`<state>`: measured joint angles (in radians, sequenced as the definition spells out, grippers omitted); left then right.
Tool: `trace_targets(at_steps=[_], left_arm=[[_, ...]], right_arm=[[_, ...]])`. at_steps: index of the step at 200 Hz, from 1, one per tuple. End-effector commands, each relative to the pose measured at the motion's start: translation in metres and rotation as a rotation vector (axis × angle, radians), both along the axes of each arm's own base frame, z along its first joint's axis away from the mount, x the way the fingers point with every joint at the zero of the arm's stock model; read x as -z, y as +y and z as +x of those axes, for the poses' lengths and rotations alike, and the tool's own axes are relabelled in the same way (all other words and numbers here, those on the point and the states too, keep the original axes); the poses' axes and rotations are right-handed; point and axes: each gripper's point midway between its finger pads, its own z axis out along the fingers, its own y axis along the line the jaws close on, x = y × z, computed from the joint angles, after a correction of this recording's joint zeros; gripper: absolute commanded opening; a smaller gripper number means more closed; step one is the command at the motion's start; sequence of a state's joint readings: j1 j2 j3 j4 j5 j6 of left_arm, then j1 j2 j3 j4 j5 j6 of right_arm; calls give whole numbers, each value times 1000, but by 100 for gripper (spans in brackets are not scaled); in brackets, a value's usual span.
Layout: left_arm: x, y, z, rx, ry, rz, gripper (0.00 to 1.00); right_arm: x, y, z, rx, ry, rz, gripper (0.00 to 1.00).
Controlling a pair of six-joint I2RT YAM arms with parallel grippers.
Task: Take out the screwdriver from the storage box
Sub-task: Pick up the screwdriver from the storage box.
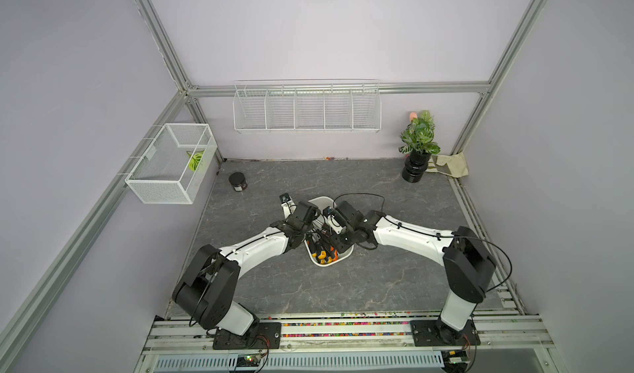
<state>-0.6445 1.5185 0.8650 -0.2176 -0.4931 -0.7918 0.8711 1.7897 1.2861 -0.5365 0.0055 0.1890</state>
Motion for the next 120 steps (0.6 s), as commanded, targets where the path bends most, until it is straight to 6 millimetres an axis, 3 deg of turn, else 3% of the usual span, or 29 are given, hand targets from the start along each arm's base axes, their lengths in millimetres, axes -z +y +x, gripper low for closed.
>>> trace_targets(at_steps=[1,38,66,120], left_arm=[[-18,-8,13,-20,-74,-54,0],[-18,-3,10,-34,-72,-41,0],[-18,-3,9,-40,-73,-43,0],[-15,-2,6,-33,-69,-37,0]], right_arm=[[0,7,-10,-27,36,8,48],[-10,16,-24,-18,36,28,47],[-3,19,-28,-9,60,44,48],[-6,5,-7,7,-39,-74,48]])
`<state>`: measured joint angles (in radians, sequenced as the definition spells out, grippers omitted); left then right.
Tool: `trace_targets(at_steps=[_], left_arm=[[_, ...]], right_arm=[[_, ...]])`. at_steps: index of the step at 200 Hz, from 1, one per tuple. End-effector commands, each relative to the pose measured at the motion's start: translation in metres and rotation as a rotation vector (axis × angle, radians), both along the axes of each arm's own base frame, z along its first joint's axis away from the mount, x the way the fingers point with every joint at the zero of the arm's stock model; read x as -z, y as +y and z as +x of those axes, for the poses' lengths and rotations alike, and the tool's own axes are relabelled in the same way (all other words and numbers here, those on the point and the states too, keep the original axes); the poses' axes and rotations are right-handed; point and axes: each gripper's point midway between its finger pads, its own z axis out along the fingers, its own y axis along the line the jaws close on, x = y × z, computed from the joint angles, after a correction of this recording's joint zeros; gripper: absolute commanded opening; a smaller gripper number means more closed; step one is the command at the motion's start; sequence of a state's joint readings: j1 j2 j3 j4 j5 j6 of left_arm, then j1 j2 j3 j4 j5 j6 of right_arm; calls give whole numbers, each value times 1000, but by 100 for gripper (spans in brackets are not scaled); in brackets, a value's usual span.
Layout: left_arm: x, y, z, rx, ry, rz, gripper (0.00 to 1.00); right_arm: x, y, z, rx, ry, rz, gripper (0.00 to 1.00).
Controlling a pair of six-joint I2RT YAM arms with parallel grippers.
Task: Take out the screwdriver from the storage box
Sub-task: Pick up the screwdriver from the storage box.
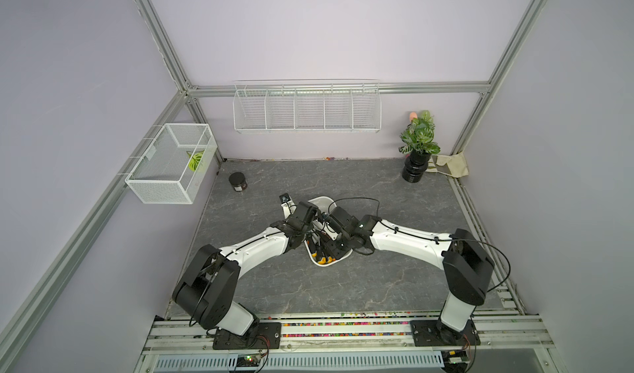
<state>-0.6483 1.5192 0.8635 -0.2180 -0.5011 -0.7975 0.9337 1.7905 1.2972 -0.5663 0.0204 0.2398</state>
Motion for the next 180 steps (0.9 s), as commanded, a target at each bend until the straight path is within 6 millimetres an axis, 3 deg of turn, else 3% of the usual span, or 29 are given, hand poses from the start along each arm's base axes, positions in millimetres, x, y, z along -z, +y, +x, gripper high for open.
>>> trace_targets(at_steps=[1,19,58,127,180], left_arm=[[-15,-2,6,-28,-67,-40,0],[-15,-2,6,-27,-68,-38,0],[-17,-1,5,-28,-70,-41,0],[-15,7,5,-64,-75,-15,0],[-14,11,2,-77,-77,-10,0]], right_arm=[[-6,-7,15,16,-59,-65,48],[-7,-5,17,10,-43,-53,47],[13,-3,16,32,49,-18,46],[28,7,8,31,141,22,42],[46,-4,3,42,153,-50,40]])
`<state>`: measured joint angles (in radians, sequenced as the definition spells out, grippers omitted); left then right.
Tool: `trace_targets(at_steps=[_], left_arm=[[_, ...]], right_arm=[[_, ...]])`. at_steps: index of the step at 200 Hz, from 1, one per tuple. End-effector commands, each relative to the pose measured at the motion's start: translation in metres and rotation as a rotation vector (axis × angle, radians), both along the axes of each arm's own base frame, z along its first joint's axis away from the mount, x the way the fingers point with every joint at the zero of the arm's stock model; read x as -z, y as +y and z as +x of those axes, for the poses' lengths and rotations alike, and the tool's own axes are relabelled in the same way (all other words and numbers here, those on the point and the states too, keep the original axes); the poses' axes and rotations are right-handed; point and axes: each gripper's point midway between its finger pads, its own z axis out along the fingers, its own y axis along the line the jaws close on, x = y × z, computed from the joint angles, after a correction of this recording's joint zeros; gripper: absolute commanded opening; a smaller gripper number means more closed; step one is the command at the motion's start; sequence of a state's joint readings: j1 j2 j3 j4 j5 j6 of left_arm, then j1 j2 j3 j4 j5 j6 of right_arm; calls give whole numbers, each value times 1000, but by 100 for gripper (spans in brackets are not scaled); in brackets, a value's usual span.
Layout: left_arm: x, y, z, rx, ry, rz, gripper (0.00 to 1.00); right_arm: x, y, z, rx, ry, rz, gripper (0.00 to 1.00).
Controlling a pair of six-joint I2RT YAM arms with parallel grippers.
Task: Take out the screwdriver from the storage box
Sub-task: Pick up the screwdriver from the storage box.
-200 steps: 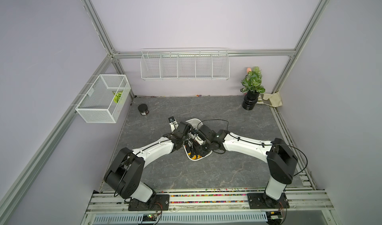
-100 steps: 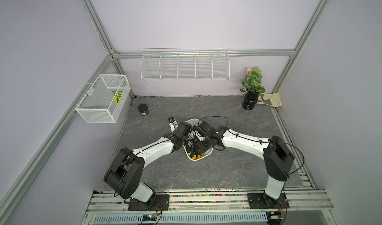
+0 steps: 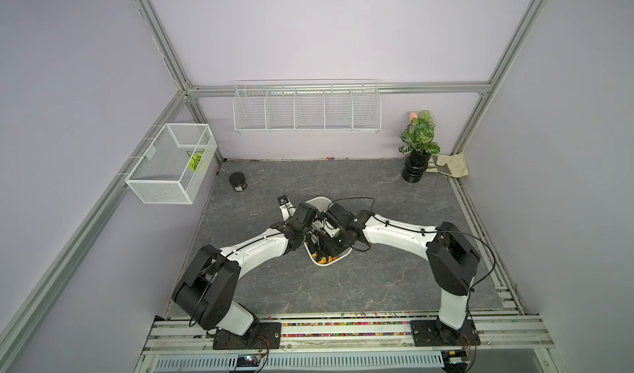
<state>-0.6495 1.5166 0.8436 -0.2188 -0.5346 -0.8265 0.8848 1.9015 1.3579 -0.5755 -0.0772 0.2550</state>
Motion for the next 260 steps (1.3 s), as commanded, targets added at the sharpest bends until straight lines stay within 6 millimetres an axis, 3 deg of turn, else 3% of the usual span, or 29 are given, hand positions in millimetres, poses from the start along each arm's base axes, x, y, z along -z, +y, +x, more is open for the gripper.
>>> trace_targets(at_steps=[1,33,65,113,207,260], left_arm=[[-18,3,5,-37,-74,-18,0],[-20,5,4,-41,-82,-20,0],[-21,8,3,-42,-86,-8,0],[-16,5,8,-18,-76,21,0],[-8,7,11,4,-49,65,0],[-8,9,16,49,-42,92,0]], right_arm=[[21,-10,-7,12,42,-64,40],[27,-11,-3,18,41,-88,34],[25,-14,1,40,39,-84,19],[1,-9,-3,65,37,19,0],[-42,2,-12,83,9,212,0],[-84,-11,-16,107,-57,276,0]])
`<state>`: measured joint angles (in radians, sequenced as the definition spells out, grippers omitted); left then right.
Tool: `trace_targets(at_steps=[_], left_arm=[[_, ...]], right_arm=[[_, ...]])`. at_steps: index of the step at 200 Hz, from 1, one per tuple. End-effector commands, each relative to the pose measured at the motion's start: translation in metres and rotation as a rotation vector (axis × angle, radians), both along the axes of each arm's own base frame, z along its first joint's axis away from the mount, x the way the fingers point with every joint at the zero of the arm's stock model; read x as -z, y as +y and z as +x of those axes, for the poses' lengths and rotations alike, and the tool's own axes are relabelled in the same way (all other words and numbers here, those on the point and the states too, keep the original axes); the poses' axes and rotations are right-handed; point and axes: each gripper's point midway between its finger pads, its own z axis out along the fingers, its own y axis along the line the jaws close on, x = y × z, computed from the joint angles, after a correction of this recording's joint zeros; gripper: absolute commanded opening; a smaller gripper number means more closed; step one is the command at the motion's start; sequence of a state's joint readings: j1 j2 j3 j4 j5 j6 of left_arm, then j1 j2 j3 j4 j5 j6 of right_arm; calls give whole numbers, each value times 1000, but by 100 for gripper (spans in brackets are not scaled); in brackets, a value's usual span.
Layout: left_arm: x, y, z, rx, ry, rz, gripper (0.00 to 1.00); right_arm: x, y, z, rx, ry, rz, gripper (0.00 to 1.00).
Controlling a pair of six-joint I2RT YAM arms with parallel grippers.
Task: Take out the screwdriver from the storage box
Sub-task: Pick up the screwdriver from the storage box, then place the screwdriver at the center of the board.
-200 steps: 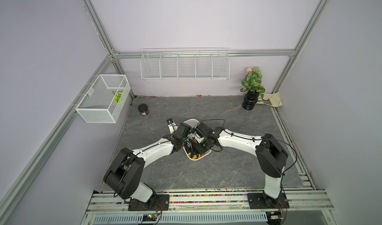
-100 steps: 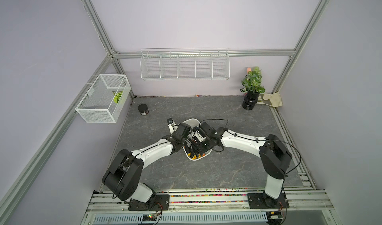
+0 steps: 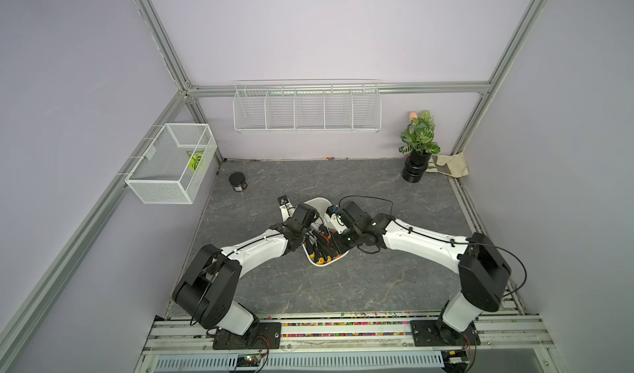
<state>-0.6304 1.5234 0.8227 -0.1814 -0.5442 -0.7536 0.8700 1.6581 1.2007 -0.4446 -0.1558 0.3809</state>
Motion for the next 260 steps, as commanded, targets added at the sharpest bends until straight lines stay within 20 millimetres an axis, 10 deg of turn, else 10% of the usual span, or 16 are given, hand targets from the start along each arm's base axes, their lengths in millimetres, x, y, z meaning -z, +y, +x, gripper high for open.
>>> trace_targets(at_steps=[1,39,88,260], left_arm=[[-12,1,13,28,-35,37,0],[-11,1,17,108,-17,75,0],[-22,6,18,163,-23,134,0],[6,-3,17,233,18,100,0]], right_arm=[[-24,-8,-4,22,-28,40,0],[-31,-45,0,110,-54,15,0],[12,-87,7,215,6,-62,0],[88,-74,63,335,185,-58,0]])
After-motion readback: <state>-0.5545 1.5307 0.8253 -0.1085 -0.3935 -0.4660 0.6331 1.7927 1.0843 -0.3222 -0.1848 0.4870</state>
